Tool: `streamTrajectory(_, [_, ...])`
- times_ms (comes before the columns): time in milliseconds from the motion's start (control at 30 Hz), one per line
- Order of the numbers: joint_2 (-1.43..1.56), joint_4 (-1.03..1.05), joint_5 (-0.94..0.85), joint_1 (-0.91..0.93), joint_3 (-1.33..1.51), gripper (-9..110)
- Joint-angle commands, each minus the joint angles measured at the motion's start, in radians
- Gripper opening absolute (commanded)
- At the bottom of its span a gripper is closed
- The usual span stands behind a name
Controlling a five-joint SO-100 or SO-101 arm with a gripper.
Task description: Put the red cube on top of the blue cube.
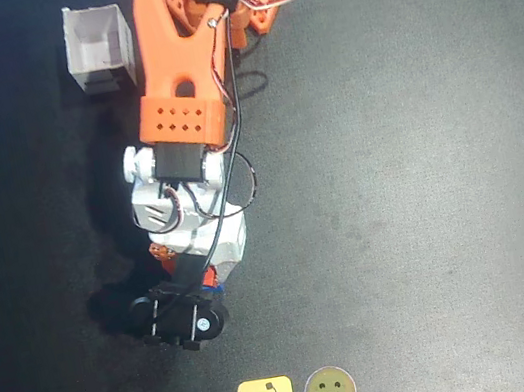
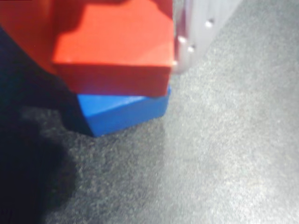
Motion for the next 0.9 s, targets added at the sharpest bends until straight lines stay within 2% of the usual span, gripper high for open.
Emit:
streamTrajectory(0, [0.023, -0.015, 0.005, 0.002, 0.002, 1])
streamTrajectory(233, [0.025, -0.028, 0.005, 0.003, 0.012, 6])
streamTrajectory(600, [0.031, -0.032, 0.008, 0.003, 0.012, 22])
streamTrajectory(867, [0.038, -0.034, 0.005, 0.006, -0.003, 24])
